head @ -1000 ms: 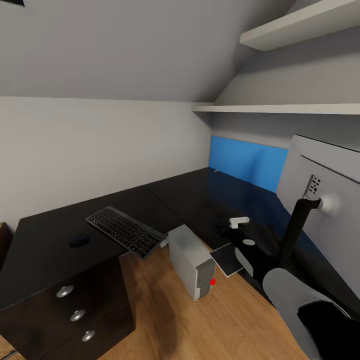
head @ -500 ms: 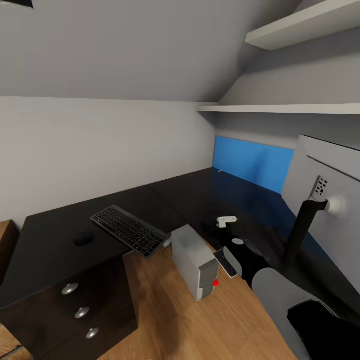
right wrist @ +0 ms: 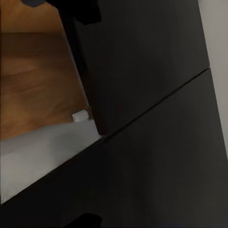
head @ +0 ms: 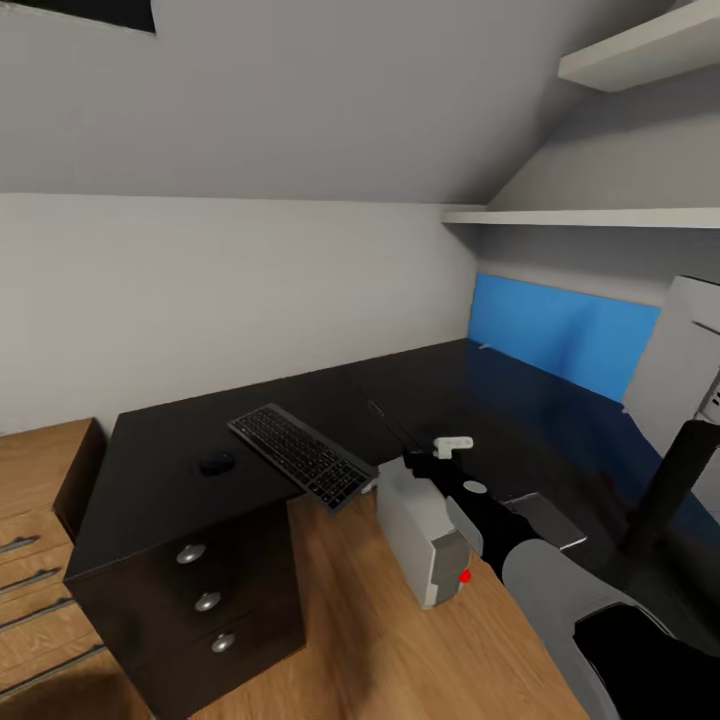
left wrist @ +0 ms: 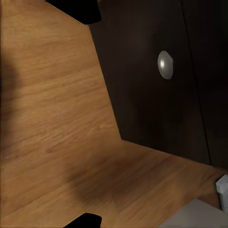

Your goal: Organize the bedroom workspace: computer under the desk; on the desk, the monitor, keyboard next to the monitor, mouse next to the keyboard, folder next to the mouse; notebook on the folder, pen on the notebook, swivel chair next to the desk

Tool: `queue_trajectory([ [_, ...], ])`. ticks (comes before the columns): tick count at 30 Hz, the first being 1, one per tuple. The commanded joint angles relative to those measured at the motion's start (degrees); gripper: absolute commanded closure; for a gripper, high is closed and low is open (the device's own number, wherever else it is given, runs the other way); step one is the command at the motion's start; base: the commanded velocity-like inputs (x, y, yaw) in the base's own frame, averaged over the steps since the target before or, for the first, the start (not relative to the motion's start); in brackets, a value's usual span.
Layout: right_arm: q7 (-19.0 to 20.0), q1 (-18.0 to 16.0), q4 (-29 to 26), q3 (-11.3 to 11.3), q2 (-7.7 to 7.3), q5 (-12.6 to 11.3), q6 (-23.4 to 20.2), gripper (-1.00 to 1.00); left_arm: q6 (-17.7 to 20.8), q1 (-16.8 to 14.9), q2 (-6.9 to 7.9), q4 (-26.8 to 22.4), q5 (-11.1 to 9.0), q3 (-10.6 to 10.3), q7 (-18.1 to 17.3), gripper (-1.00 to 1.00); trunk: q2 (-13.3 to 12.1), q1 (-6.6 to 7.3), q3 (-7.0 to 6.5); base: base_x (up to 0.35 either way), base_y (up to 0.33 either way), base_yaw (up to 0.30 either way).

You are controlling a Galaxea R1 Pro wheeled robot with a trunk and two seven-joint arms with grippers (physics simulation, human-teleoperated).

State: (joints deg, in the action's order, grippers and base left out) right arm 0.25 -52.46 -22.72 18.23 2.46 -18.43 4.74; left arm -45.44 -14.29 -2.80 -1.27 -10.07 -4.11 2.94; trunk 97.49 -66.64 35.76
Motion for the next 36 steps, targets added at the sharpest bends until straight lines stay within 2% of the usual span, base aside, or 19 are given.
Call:
queue_trajectory([
  [1,0.0,0.0,0.2,0.4,-0.01,-0.6,0.3,-1.00,-0.2,0.0,-0.01,0.0,-0.3,-0.5,0.3,-1.00,0.0,0.01,0.05,0.000,0.000,0.278],
  [15,0.3,0.2,2.0,0.4,0.06,-0.8,0.5,-1.00,-0.1,0.0,-0.02,0.0,-0.2,-0.5,0.3,-1.00,0.0,0.01,0.05,-0.035,-0.006,0.241],
  [27,0.8,0.4,4.3,0.5,0.59,-1.1,2.4,-1.00,-0.1,0.0,-0.24,0.0,-0.2,-0.5,0.3,-1.00,0.0,0.01,0.05,-0.139,-0.203,0.026],
  [36,2.9,0.4,5.6,0.5,1.42,-1.0,4.0,-1.00,-0.1,0.0,-0.29,0.0,-0.2,-0.5,0.3,-1.00,0.0,0.01,0.05,-0.017,-0.063,0.002],
])
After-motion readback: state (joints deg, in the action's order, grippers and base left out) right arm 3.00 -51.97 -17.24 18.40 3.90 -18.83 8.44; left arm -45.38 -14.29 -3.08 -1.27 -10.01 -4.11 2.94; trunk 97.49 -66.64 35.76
